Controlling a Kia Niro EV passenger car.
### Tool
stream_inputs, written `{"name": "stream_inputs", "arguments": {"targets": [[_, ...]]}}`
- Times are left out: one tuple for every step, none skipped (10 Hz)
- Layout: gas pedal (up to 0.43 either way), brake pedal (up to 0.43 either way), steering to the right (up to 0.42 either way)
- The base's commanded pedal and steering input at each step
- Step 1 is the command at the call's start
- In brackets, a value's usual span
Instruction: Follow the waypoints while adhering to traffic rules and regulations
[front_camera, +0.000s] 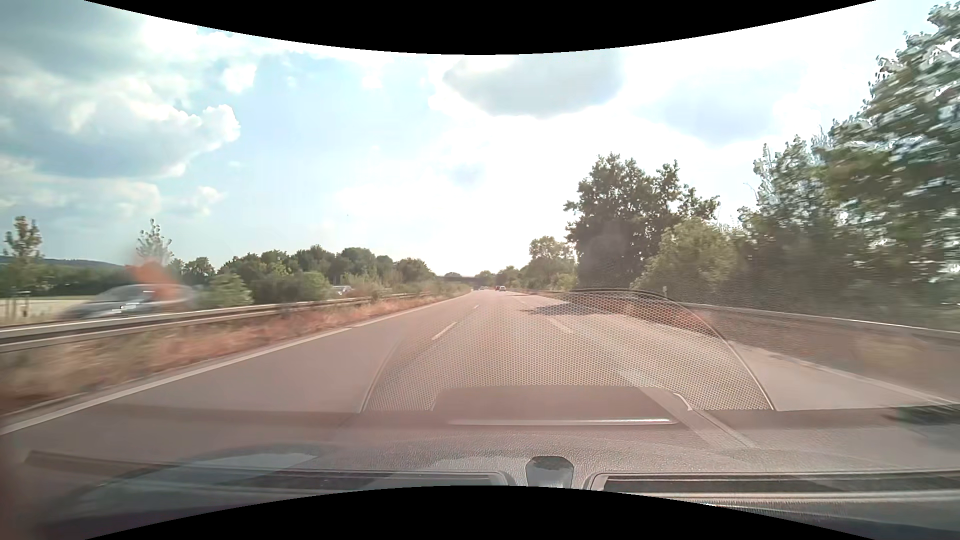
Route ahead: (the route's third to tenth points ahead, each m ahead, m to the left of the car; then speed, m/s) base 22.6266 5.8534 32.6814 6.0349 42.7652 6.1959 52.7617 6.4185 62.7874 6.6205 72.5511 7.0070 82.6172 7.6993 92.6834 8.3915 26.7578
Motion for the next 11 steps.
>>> {"name": "stream_inputs", "arguments": {"targets": [[0.280, 0.000, -0.004], [0.280, 0.000, -0.005], [0.280, 0.000, -0.005], [0.280, 0.000, -0.006], [0.280, 0.000, -0.006], [0.280, 0.000, -0.006], [0.280, 0.000, -0.006], [0.268, 0.000, -0.006], [0.268, 0.000, -0.006], [0.268, 0.000, -0.006], [0.268, 0.000, -0.006]]}}
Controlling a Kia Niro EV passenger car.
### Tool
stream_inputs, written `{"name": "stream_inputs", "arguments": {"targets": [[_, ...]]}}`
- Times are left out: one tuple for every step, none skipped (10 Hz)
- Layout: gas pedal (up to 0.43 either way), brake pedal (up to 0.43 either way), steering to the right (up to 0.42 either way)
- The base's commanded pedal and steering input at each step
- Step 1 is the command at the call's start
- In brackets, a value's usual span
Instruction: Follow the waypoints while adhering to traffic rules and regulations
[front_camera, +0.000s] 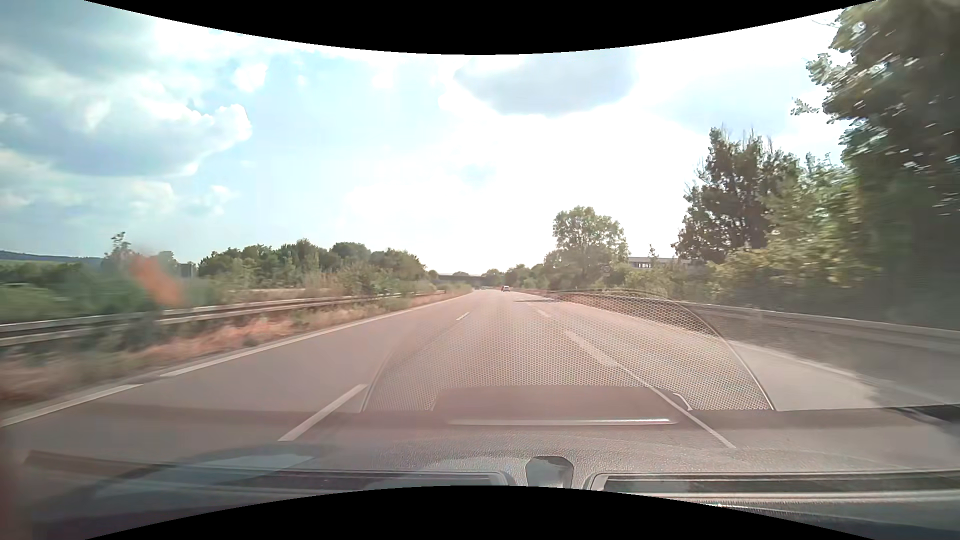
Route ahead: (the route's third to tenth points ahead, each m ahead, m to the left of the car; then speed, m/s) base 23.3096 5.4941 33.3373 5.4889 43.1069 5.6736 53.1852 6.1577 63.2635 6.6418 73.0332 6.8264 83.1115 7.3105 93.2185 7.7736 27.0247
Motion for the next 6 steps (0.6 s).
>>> {"name": "stream_inputs", "arguments": {"targets": [[0.268, 0.000, -0.006], [0.268, 0.000, -0.006], [0.260, 0.000, -0.006], [0.260, 0.000, -0.006], [0.260, 0.000, -0.005], [0.260, 0.000, -0.005]]}}
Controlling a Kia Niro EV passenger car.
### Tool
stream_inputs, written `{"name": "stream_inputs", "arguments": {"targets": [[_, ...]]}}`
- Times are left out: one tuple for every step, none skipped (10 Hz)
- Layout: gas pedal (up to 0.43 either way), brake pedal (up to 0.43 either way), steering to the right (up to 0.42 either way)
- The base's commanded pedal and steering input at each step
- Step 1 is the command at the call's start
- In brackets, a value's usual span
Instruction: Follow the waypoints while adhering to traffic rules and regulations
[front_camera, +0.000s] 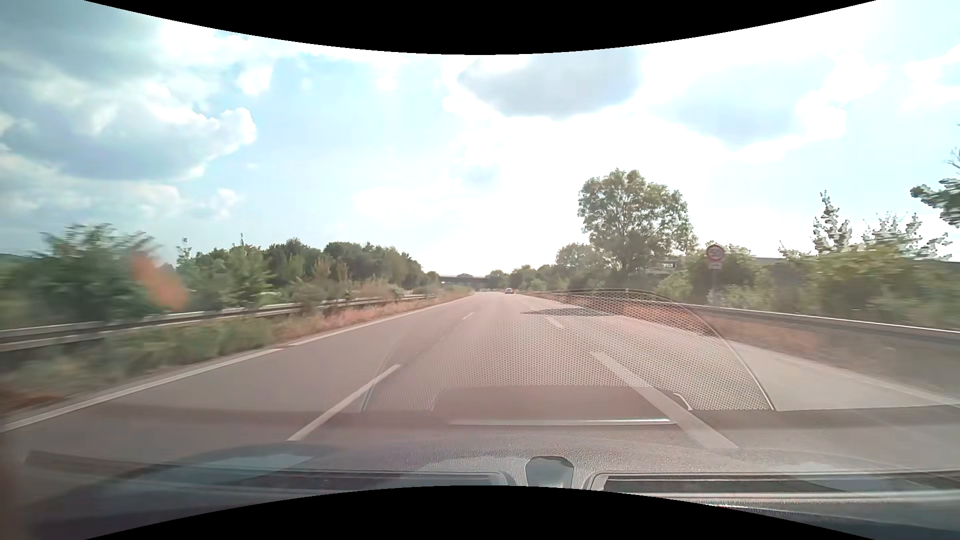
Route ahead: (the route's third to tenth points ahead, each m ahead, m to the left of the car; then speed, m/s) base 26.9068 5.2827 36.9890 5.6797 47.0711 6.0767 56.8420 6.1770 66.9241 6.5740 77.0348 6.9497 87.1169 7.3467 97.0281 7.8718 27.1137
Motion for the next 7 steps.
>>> {"name": "stream_inputs", "arguments": {"targets": [[0.248, 0.000, -0.005], [0.248, 0.000, -0.005], [0.248, 0.000, -0.005], [0.248, 0.000, -0.005], [0.240, 0.000, -0.005], [0.240, 0.000, -0.005], [0.228, 0.000, -0.005]]}}
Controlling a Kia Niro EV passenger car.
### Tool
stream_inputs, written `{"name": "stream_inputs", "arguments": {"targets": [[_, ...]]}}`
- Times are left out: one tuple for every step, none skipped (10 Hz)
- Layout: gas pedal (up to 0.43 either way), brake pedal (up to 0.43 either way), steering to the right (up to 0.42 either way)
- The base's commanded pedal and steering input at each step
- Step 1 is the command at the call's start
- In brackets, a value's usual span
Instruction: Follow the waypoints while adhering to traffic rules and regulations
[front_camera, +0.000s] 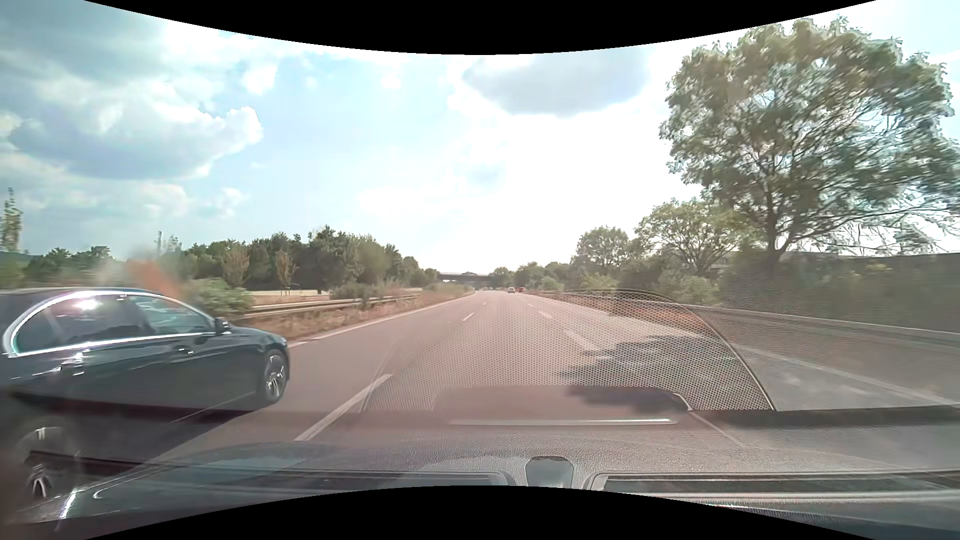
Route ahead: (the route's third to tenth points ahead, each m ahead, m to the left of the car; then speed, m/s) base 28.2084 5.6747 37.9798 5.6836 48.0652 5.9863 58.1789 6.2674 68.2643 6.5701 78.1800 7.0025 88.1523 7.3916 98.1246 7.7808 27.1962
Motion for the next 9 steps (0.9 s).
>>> {"name": "stream_inputs", "arguments": {"targets": [[0.228, 0.000, -0.005], [0.228, 0.000, -0.005], [0.228, 0.000, -0.005], [0.228, 0.000, -0.005], [0.228, 0.000, -0.005], [0.228, 0.000, -0.005], [0.228, 0.000, -0.005], [0.228, 0.000, -0.005], [0.228, 0.000, -0.005]]}}
